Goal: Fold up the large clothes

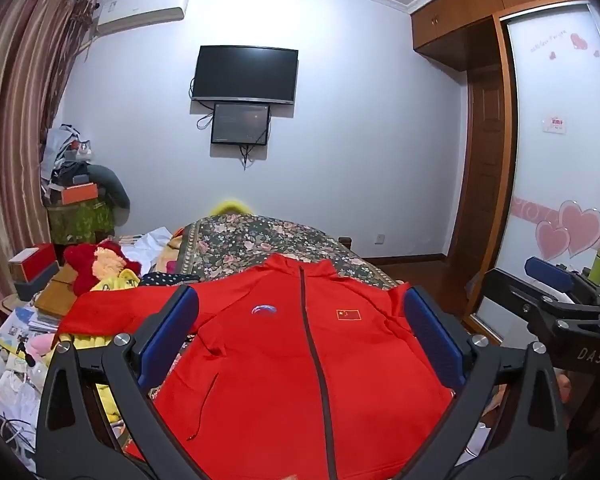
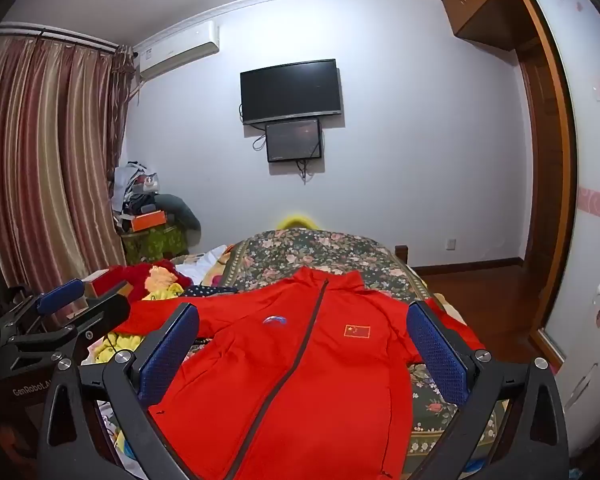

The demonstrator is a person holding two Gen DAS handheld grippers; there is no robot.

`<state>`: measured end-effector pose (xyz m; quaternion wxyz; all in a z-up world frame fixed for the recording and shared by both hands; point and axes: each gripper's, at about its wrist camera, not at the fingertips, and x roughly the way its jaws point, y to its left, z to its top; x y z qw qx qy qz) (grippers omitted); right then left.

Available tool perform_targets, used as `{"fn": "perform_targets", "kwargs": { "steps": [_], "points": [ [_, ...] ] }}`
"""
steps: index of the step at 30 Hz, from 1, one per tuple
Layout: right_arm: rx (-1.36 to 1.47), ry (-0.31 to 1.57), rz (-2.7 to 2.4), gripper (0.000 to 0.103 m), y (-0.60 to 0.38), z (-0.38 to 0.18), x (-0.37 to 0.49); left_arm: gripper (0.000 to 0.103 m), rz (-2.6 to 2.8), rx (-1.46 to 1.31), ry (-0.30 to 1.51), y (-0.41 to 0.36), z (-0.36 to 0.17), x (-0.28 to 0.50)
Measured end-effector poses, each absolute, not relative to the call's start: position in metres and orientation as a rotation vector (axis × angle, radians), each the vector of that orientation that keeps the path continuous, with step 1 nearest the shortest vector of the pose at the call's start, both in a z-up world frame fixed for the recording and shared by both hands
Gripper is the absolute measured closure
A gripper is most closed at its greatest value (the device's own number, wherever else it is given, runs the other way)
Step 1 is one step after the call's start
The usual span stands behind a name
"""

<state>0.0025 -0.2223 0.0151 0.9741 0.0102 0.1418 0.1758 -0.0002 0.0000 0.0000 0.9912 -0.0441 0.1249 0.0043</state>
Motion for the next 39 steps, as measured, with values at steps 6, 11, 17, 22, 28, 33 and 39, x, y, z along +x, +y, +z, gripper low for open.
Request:
{"fn": "perform_targets", "kwargs": {
  "steps": [6,11,17,22,28,33,39],
  "points": [
    [0.021,0.292,0.353,0.0,-0.221,0.015,0.003,0.0,0.01,-0.096,0.253,0.002,-0.001,-0.001],
    [0.019,0.298,0.353,0.0,-0.219,0.014,0.005,0.0,0.012,-0.096,0.248,0.004,0.001,-0.002],
    [0.017,0.303,0.352,0.0,-0.214,0.009,0.006,0.0,0.021,-0.095,0.246,0.002,0.0,-0.003],
    [0.019,0.306,0.352,0.0,-0.212,0.005,0.008,0.0,0.024,-0.097,0.253,0.002,0.0,-0.001],
    [0.02,0.309,0.354,0.0,-0.211,0.004,0.009,0.0,0.026,-0.096,0.255,0.003,-0.001,0.0],
    [0.02,0.312,0.353,0.0,-0.211,0.007,0.006,0.0,0.028,-0.093,0.252,0.004,-0.003,0.002],
    [0.02,0.313,0.352,0.0,-0.21,0.006,0.007,0.0,0.025,-0.093,0.254,0.004,-0.004,0.002]
  ]
}}
